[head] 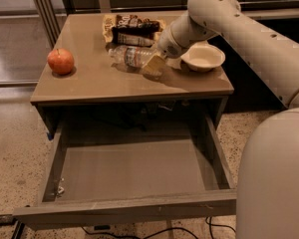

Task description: Pick water bottle from top drawer and place on counter

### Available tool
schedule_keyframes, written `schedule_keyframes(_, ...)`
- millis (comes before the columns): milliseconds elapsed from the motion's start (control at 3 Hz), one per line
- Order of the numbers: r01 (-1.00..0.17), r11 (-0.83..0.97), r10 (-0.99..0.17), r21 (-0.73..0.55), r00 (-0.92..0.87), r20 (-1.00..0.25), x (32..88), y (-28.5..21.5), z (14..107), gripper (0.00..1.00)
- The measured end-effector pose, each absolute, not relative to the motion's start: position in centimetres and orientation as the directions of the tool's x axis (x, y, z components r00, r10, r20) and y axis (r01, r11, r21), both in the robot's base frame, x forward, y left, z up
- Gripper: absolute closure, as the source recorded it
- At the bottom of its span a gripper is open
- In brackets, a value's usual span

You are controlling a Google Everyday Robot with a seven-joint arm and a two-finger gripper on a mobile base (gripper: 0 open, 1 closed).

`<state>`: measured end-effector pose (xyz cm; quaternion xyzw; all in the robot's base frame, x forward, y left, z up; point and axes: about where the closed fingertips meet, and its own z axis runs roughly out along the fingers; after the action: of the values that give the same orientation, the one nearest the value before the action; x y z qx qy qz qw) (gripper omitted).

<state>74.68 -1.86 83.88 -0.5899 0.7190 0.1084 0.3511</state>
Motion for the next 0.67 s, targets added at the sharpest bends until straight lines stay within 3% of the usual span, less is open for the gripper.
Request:
schedule_keyframes(333, -0.924, 0.281, -0.772, -0.258, -0.058, -0.633, 74.68, -1.86, 83.88, 0.11)
schedule_keyframes(667, -0.925, 0.280, -0.772, -0.258, -0.058, -0.633, 74.68, -1.85, 83.87, 0.00)
